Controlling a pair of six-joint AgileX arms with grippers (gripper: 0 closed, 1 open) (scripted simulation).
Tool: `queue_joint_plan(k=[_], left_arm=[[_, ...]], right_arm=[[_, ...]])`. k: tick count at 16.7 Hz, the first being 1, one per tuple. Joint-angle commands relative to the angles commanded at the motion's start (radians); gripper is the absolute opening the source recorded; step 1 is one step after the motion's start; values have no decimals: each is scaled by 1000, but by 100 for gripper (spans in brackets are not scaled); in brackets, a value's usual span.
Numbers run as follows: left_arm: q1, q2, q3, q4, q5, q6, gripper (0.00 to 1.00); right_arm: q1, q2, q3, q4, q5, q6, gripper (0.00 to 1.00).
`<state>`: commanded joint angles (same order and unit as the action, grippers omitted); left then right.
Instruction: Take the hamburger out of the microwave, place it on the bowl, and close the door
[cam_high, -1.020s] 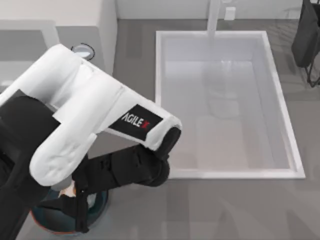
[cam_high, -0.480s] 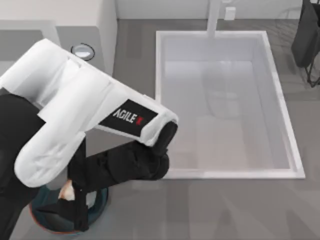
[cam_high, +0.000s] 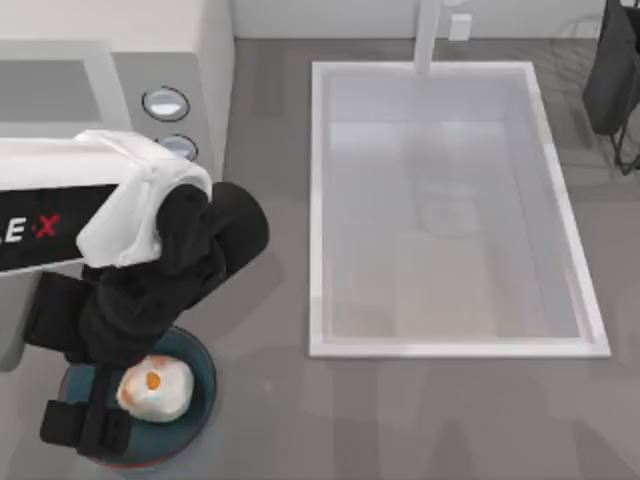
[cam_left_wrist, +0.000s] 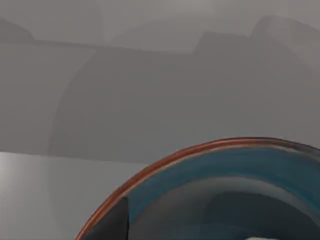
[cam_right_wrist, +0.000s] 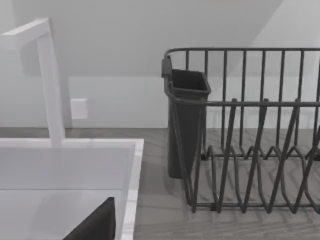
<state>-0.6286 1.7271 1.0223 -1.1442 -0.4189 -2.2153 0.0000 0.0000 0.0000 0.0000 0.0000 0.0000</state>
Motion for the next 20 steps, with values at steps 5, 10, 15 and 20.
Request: queue_joint_plan(k=[5,10,15,20], left_arm=[[142,-581,-300,367,172,681,100],[321,-1136,-603,713,306,1401,100],[498,-1544,-859,984,386,1925,100],[613,-1715,-1004,1127,417,2185,100]], right_arm=[[0,0,0,0,0,0,100],[0,0,0,0,0,0,100],[0,0,0,0,0,0,100],[0,0,0,0,0,0,100]])
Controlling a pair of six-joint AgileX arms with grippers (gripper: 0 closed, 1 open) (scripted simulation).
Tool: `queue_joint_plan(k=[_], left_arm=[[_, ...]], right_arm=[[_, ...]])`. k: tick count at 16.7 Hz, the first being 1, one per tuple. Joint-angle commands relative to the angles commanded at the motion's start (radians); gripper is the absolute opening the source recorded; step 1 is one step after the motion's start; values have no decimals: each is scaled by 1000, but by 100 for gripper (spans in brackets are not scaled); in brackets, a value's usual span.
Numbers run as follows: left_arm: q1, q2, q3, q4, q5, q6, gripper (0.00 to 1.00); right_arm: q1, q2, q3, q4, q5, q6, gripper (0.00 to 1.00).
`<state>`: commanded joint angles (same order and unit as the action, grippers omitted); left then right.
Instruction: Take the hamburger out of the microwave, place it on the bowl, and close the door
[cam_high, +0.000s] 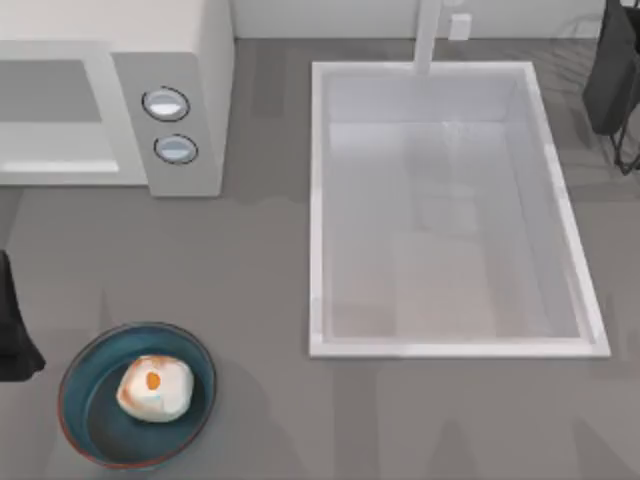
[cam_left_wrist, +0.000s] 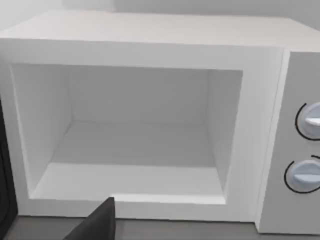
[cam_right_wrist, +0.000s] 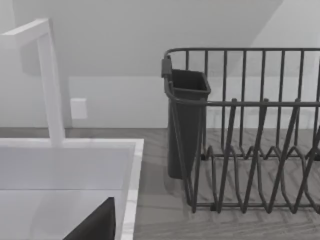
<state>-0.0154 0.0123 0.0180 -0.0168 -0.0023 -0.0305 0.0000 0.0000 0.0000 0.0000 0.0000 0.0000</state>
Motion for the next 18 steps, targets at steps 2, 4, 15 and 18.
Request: queue_joint_plan(k=[2,4,15,18], left_arm=[[15,-12,-18,17,2,31,100],[15,-12,-18,17,2,31,100],[15,-12,-18,17,2,31,40],[15,-12,-18,17,2,31,17]], right_arm=[[0,0,0,0,0,0,100],[0,0,0,0,0,0,100],[0,0,0,0,0,0,100],[0,0,0,0,0,0,100]])
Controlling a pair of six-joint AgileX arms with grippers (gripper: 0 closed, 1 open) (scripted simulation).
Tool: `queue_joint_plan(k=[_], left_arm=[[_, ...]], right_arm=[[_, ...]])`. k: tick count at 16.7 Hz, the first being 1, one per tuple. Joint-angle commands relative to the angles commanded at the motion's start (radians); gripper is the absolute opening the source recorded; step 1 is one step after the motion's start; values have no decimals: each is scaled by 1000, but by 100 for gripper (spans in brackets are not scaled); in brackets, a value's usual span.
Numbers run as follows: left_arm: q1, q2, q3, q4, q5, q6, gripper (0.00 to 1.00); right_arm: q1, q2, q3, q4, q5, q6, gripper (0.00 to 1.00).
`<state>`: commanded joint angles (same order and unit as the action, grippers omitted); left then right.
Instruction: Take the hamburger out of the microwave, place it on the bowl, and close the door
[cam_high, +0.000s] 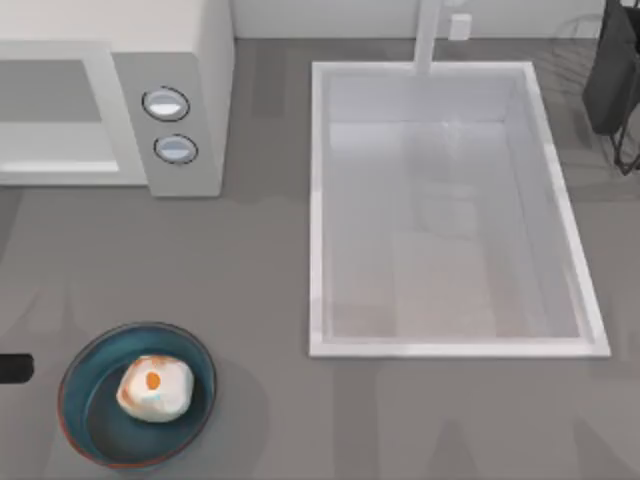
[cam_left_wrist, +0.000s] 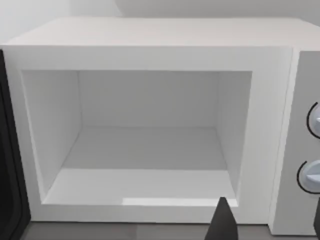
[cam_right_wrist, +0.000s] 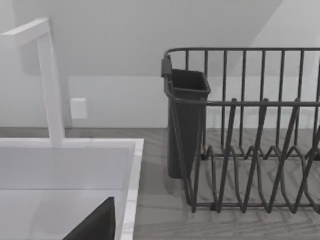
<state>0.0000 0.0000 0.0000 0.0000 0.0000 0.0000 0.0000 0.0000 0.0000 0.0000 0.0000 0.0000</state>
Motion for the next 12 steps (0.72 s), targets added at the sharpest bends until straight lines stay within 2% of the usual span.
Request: queue_joint_plan(k=[2,3,12], left_arm=[[0,0,0,0,0,0,2],[0,0,0,0,0,0,0],[0,1,1,0,0,0,0]], right_arm=[[0,0,0,0,0,0,100],[0,0,0,0,0,0,100],[0,0,0,0,0,0,100]])
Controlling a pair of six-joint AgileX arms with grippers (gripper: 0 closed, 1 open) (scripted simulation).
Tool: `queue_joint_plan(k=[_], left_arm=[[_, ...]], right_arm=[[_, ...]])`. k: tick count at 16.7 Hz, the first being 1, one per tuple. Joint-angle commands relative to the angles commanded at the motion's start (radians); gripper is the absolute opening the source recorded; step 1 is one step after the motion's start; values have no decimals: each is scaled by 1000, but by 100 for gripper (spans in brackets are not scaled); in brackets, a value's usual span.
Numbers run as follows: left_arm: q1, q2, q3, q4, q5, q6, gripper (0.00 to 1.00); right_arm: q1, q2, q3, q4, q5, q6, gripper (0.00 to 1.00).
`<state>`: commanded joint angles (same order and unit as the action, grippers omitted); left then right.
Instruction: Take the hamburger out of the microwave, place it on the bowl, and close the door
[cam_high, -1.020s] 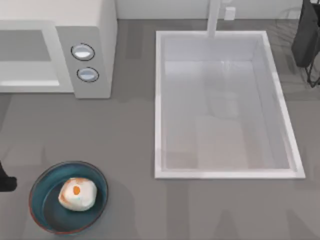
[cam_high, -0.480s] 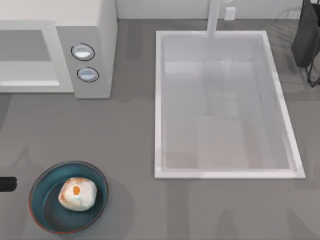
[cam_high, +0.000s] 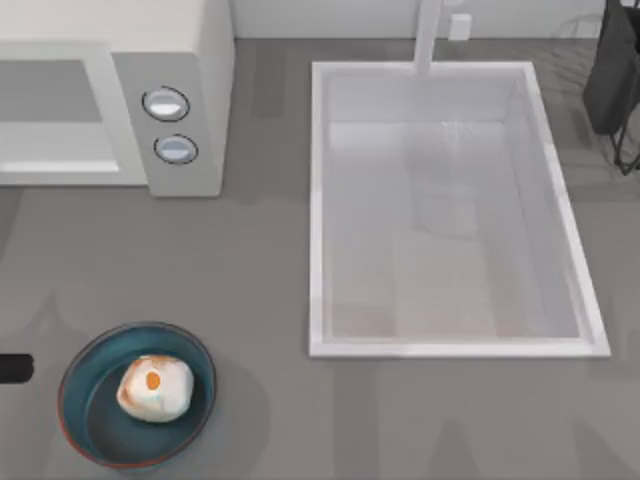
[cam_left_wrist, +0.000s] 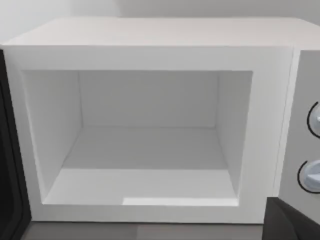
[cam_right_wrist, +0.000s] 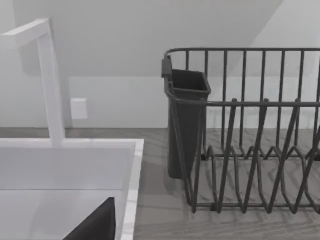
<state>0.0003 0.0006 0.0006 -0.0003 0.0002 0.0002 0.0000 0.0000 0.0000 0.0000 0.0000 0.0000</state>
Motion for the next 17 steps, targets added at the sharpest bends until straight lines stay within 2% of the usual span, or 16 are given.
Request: queue_joint_plan(k=[3,7,13,17], left_arm=[[62,63,61,-34,33,56,0],[262,292,266,-143,135,224,0],[649,856,707,-379,349,543,0],[860,1256,1004,-541,489,727,0]], right_arm=[[0,0,0,0,0,0,100],[0,0,0,0,0,0,100],[0,0,0,0,0,0,100],[0,0,0,0,0,0,100]])
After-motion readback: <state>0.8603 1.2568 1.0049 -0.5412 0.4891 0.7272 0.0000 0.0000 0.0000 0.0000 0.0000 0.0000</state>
